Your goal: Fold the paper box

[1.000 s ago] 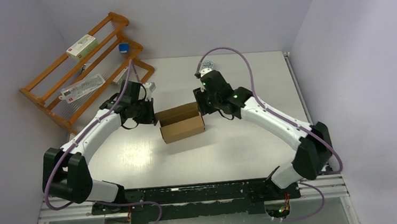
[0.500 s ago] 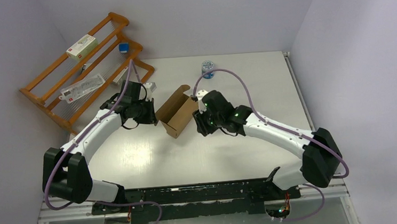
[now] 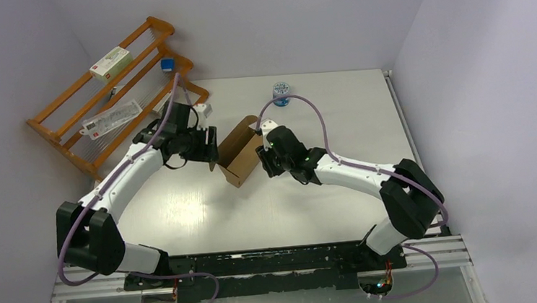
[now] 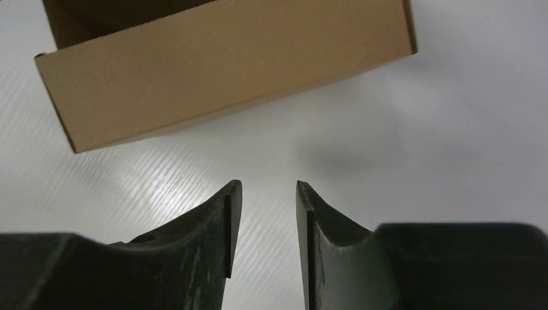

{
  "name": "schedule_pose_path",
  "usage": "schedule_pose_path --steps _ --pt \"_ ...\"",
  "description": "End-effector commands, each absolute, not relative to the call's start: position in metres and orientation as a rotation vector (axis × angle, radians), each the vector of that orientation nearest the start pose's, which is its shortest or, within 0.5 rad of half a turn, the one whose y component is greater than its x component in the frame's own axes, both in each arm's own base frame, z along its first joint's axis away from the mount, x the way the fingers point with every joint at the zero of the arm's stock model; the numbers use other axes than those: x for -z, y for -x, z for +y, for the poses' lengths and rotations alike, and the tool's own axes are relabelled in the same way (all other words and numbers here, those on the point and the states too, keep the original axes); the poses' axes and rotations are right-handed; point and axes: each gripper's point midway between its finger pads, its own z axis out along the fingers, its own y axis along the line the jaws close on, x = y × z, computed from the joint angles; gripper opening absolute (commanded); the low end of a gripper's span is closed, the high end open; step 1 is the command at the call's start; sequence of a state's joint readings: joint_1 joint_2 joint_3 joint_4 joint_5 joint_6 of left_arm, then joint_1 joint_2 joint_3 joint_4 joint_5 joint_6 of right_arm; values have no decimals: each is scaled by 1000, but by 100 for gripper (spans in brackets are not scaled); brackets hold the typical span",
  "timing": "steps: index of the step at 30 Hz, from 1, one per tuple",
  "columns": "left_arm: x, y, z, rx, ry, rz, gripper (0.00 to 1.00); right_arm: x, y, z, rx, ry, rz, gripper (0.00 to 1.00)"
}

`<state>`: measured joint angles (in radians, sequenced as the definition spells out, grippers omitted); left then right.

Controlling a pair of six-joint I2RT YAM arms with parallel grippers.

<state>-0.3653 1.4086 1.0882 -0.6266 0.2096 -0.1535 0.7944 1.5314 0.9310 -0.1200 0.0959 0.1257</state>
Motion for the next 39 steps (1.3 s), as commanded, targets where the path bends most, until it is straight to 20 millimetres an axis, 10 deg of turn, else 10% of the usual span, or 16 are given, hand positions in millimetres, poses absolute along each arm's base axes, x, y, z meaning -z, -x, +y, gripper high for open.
schedule_pose_path --steps 1,7,14,26,39 --pt "-194 -335 -165 482 -322 2345 68 -95 -314 279 -319 685 2140 41" --pt "-207 -387 -168 502 -253 2302 66 -87 -314 277 -324 697 2145 41" --pt "-146 -419 -174 503 -280 2458 54 -89 -319 279 -320 691 2115 40" --pt "-70 -405 -198 669 -354 2621 50 -76 -319 291 -380 713 2115 40" --pt "-66 -364 -243 760 -520 2640 49 -91 -328 320 -485 721 2087 40"
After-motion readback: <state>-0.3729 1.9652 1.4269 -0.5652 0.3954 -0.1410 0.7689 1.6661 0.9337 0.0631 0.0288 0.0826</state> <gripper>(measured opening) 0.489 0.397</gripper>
